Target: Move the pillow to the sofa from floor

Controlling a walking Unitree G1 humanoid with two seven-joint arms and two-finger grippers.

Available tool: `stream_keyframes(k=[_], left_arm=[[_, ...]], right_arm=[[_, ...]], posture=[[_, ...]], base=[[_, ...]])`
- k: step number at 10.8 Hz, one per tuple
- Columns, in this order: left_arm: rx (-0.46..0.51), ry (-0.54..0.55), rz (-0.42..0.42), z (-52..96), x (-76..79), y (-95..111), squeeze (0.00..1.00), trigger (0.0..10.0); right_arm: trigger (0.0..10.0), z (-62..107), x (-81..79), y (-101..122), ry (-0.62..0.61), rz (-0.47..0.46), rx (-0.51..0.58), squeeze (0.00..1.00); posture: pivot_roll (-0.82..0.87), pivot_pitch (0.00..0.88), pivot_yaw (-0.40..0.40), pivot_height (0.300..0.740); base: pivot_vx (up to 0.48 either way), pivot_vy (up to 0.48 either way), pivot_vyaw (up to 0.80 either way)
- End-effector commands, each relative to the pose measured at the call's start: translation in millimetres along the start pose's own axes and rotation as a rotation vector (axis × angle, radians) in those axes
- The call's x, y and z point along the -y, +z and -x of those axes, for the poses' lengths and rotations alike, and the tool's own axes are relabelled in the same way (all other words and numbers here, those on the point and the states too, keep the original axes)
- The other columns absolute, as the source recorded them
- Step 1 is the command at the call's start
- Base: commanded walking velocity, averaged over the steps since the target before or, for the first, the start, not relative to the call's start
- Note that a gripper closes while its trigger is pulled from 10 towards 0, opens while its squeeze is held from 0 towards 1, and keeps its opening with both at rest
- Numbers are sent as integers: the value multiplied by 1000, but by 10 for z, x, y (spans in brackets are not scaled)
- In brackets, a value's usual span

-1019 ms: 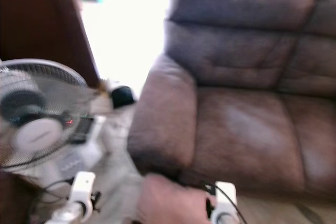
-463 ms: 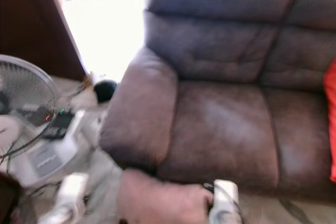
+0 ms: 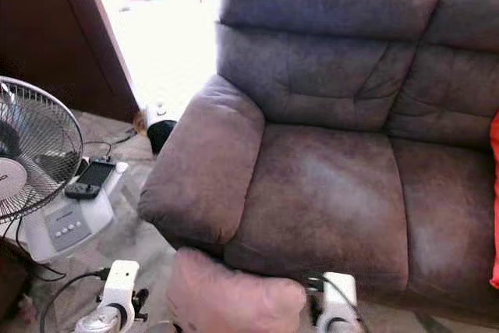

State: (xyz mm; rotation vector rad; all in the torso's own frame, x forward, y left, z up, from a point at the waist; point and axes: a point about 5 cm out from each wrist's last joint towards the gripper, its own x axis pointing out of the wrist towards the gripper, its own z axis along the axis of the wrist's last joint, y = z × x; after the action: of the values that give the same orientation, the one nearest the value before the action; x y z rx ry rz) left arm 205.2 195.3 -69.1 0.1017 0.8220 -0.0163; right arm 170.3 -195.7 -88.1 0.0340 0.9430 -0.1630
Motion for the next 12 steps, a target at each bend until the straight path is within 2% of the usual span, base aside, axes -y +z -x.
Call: stream_keyframes(k=[1,5,10,12], left_arm=[[-15,5,-5,-1,-25,-5,0,10000],[-13,5,-3,-7,-5,8,0,10000],[-19,12,-5,7,-58,-24,0,10000],[-36,22,-21,13,-82,-48,0,10000]], right_arm=[[10000,4,14,-24,-6,2,-10,0],[10000,5,17,-28,-5,6,-12,0],[10000,5,13,-28,-4,5,-13,0],[10000,5,15,-28,-4,6,-14,0]], posture=[[78,55,-16,717],[77,52,-16,717],[77,50,-15,717],[77,53,-16,717]], base=[[0,0,0],[0,0,0],[-257,0,0],[0,0,0]])
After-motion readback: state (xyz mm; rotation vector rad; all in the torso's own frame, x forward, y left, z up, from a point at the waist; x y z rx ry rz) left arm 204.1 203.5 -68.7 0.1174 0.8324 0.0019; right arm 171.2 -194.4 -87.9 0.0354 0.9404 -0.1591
